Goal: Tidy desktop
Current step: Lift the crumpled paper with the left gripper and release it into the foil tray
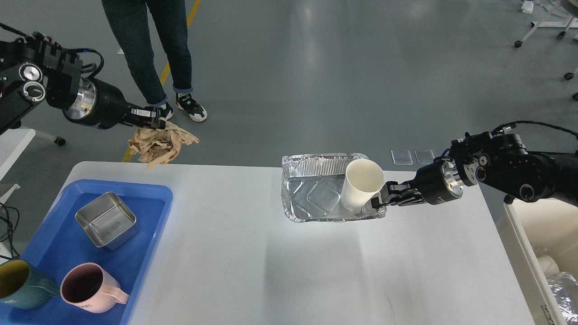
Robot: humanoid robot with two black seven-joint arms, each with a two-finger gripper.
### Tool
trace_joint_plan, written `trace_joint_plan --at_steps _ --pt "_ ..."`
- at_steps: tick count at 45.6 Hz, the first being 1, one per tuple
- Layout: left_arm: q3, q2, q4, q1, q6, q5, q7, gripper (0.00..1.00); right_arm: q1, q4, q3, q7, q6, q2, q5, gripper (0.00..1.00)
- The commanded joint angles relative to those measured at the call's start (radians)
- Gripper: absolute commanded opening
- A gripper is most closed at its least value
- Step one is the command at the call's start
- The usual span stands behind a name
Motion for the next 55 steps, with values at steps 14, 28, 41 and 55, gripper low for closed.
trace_joint_plan --at_steps 14,28,41,55 --pt "0.017 -0.376 0.235 -0.203 0.025 0.001 0.015 0.00 0.004 0.002 0.002 0.000 0.001 0.005 0.001 0.00" --pt "0.023 -0.617 0.356 -0.270 0.046 0.012 0.018 0.00 0.003 -0.003 0.002 0.000 -0.001 0.003 0.001 0.00" --pt "0.186 -0.740 0.384 -0.258 0.095 -0.005 0.017 0.00 0.003 -0.004 0.002 0.000 -0.005 0.003 0.001 0.00" --pt "0.226 -0.789 0.384 -0.214 0.100 -0.004 0.018 0.00 0.004 -0.006 0.002 0.000 -0.008 -0.006 0.001 0.00"
